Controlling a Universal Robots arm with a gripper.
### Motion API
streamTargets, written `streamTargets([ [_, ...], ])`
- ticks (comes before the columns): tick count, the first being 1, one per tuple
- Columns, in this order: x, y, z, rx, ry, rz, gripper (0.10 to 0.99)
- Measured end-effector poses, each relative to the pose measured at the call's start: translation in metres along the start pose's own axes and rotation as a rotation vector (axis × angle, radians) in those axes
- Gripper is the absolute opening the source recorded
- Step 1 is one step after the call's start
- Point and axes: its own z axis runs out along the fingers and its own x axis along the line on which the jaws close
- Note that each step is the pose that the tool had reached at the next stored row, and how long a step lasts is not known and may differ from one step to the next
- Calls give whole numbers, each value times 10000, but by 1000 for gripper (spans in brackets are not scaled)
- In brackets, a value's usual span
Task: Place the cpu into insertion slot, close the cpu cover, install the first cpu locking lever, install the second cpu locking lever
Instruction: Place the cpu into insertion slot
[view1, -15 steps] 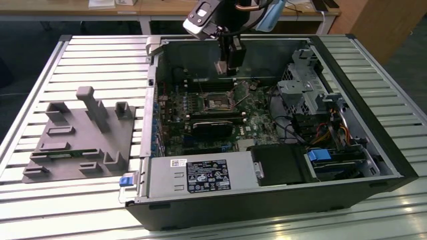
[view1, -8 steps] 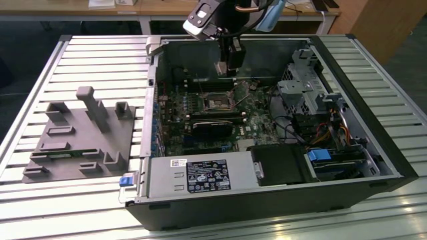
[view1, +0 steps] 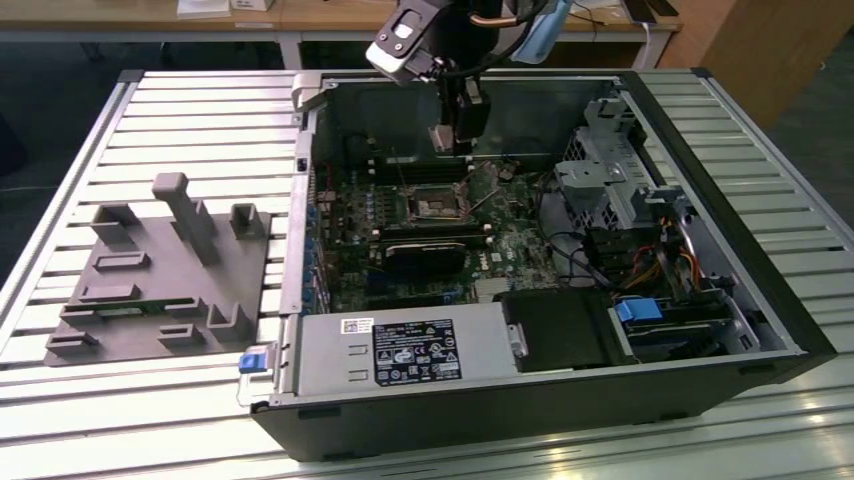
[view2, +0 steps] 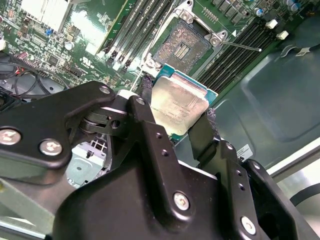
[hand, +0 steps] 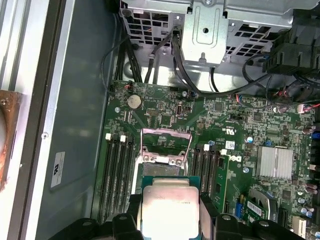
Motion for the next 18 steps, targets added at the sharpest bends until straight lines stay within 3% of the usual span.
streamTargets([
  [18,0,-4,54,0,-20,64,541],
])
